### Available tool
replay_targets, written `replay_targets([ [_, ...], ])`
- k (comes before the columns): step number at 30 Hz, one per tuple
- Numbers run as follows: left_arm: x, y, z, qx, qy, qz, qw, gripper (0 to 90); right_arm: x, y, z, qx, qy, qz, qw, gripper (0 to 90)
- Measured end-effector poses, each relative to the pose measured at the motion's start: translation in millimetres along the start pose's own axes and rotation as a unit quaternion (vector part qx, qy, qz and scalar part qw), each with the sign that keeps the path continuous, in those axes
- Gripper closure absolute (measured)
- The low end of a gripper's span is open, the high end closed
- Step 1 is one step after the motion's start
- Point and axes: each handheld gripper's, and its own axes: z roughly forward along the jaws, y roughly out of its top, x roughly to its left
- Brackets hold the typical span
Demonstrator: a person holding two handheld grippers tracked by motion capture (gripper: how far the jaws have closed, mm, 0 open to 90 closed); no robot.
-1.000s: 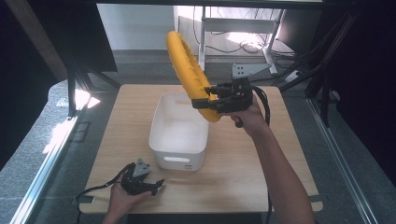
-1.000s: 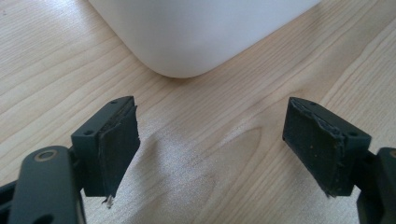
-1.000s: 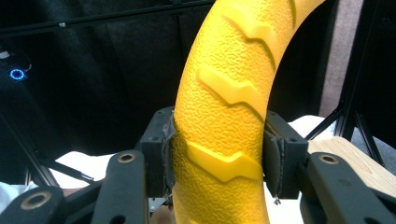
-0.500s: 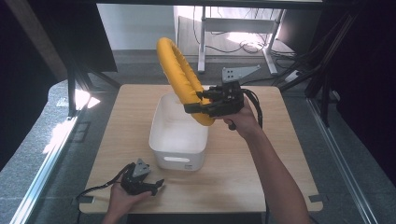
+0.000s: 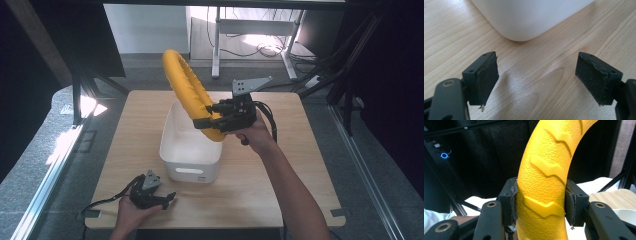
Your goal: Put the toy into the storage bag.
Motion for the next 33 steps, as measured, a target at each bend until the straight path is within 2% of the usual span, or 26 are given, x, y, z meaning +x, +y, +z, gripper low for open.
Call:
replay_targets([
  [33,-1.2,0.0,1.6,0.004,0.000,0.002,1.0000,18.7,4.3,-24.5,15.1,0.020,0.030,0.017,0.9992,51.7],
])
